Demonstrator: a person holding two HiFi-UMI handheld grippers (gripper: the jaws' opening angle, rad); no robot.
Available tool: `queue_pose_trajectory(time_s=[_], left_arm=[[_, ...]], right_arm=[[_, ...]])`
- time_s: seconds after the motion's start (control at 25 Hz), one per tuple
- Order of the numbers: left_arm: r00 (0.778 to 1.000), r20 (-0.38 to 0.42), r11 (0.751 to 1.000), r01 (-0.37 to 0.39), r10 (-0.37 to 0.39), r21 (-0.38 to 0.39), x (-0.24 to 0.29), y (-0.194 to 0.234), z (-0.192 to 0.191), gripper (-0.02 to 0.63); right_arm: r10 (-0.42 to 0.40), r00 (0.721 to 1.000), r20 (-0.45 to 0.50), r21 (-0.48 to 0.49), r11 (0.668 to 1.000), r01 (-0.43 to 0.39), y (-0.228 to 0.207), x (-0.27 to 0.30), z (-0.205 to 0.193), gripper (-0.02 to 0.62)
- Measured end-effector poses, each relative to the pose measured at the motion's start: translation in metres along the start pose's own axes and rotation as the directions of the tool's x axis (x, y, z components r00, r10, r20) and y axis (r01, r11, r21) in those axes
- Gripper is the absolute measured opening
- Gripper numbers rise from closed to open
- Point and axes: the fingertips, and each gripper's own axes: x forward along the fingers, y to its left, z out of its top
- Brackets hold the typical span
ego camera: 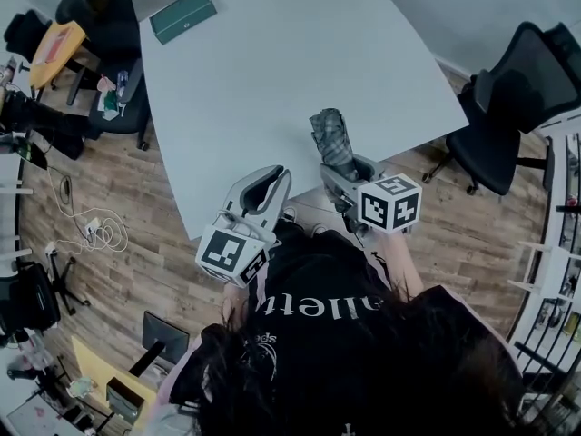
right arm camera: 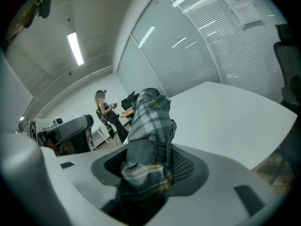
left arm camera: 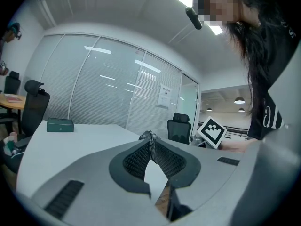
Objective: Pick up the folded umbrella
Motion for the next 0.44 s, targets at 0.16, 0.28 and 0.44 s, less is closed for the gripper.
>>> queue_pose_trajectory(time_s=[0.16,0.28,0.44], left_arm=[[1.0,0.007,1.0,-0.015,0.015,0.008,-0.002,-0.001,0.002,0.055],[1.0,0.011,1.0,-0.021,0.021,0.011,-0.002,-0.004,0.004,0.055],[1.0,0.015,1.0,-0.019,0.019,0.013,-0.003,-0.012,0.006,0.055]], right_arm=[[0.009,1.0,0.002,-0.007,1.0,-0.009,0.001,-0.001,0.001,0.232],[0.014,1.0,-0.001,-0.012,1.0,-0.014,0.002,-0.003,0.002,0.232],[0.015,1.0,-0.006,-0.013,1.0,-0.015,0.001,-0.009,0.0,0.232]])
